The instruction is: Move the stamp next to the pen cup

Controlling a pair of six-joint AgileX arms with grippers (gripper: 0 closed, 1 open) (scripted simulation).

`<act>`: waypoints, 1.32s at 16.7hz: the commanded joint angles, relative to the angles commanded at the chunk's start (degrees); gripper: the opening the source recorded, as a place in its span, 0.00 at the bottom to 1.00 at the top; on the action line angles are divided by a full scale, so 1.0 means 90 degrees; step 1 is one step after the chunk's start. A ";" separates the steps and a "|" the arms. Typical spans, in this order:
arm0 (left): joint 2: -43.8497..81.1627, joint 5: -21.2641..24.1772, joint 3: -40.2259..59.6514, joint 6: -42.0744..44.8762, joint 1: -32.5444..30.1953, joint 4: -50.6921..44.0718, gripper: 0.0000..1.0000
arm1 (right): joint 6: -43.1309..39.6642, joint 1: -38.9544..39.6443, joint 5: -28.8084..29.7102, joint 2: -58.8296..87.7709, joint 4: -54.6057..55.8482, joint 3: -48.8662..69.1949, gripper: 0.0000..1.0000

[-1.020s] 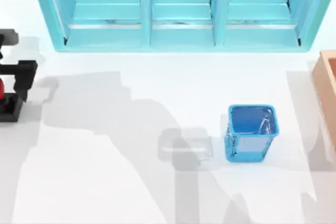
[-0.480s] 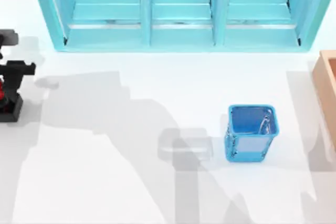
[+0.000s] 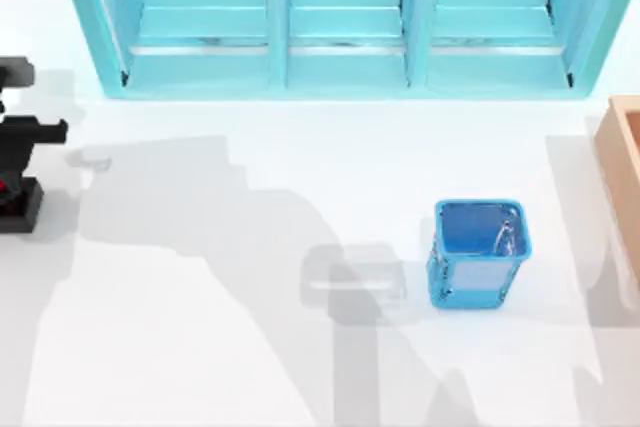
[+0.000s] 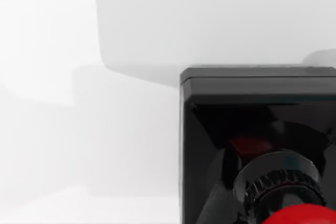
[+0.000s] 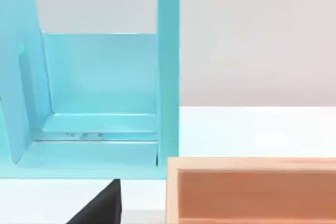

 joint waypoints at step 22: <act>0.0021 0.0000 0.3610 -0.2259 -0.2283 -0.3585 0.00 | 0.0000 0.0000 0.0000 0.0000 0.0000 0.0000 1.00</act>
